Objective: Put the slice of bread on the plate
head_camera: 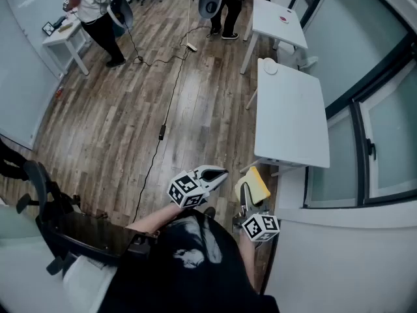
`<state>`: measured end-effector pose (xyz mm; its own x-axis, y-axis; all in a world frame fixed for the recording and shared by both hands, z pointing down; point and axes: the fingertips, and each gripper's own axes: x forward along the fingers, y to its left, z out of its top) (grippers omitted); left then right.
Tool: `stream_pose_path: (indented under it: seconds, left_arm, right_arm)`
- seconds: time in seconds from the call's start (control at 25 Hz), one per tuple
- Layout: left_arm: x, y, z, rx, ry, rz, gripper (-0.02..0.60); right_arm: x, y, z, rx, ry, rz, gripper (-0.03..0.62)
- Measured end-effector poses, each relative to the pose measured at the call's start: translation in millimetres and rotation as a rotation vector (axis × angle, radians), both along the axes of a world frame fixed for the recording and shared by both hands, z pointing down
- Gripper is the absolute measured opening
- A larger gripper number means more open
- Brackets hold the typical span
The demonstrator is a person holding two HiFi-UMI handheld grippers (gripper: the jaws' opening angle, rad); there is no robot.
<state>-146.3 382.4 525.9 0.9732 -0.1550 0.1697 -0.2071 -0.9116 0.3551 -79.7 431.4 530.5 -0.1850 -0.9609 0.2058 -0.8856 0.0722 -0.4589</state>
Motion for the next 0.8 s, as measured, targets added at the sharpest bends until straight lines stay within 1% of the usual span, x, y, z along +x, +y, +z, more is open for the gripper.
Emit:
stream_pose_path:
  seconds: [0.36, 0.48, 0.68, 0.8]
  left_arm:
    - [-6, -5, 4, -0.008, 0.004, 0.013, 0.005]
    - [-12, -11, 3, -0.007, 0.008, 0.019, 0.005]
    - [-25, -26, 1, -0.005, 0.019, 0.026, 0.005]
    - [-35, -37, 6, -0.018, 0.019, 0.029, 0.005]
  right_arm:
    - [-11, -5, 4, -0.001, 0.001, -0.009, 0.101]
    - [-13, -11, 5, -0.013, -0.004, 0.009, 0.101]
    - [-22, -24, 2, 0.013, -0.083, 0.023, 0.101]
    - [-30, -33, 3, 0.015, -0.095, 0.036, 0.101]
